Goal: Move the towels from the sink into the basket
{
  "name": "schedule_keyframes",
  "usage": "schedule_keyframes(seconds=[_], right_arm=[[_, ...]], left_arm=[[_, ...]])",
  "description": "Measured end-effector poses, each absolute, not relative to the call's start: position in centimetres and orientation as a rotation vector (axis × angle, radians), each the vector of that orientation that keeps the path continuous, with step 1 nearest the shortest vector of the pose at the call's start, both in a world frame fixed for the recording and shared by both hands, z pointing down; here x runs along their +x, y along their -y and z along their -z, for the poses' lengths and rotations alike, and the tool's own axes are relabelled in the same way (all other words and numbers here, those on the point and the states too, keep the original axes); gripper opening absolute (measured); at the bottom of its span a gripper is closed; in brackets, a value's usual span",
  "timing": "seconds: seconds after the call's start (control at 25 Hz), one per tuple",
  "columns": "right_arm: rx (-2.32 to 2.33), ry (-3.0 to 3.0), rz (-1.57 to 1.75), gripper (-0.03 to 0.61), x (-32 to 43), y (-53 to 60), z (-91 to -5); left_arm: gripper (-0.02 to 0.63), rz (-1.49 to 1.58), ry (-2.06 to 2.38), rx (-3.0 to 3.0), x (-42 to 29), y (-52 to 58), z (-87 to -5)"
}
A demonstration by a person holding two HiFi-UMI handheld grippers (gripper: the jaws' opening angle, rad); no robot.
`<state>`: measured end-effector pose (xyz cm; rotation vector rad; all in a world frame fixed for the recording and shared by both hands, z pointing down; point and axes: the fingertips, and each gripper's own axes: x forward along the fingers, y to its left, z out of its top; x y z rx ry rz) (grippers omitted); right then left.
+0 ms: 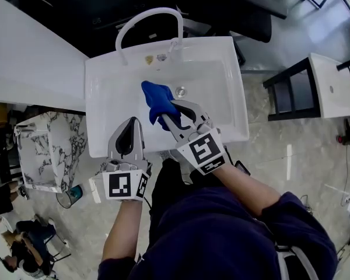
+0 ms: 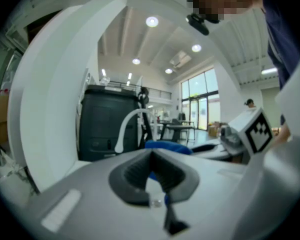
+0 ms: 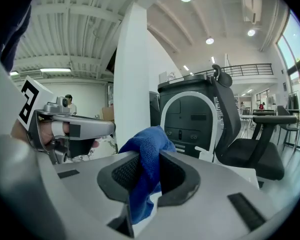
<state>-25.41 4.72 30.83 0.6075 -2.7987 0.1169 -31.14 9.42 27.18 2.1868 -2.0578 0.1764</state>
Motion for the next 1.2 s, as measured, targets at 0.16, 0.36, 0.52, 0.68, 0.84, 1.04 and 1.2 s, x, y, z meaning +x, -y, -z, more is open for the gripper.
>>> schedule_keyframes(seconds=[0.16,0.36,0.52,0.68,0.84,1.04,1.2], right_arm=[[0.646,2.809,-0.125,0.077,-21.0,-5.0,-29.6],[0.741,2.8,-0.133,0.077,-16.5,-5.2,-28.5],[0.863,2.775,-0.144,0.077,-13.5,-5.1,-27.7],[1.001,2.735,-0.155,0.077,-10.8,-5.1,-27.3],[1.146,2.678,-0.158,0.077,-8.7,-6.1,-27.0],[1.322,2.598,-0.172,0.077,-6.8,-8.4,-26.6],[1.433,2.54,-0.188,0.077,-5.2,-10.5,-26.6]], left_arm=[[0.003,-0.19,2.03,2.23,-26.9,-9.6,-26.2],[0.002,-0.197,1.96,2.315,-22.7,-9.4,-25.1],[0.002,-0.196,1.869,2.407,-20.2,-8.7,-24.4],[0.002,-0.191,1.75,2.5,-17.9,-8.0,-24.3],[0.003,-0.18,1.619,2.59,-16.2,-8.5,-24.3],[0.002,-0.166,1.463,2.685,-14.9,-9.9,-24.4],[0.003,-0.165,1.359,2.737,-13.8,-10.9,-24.6]])
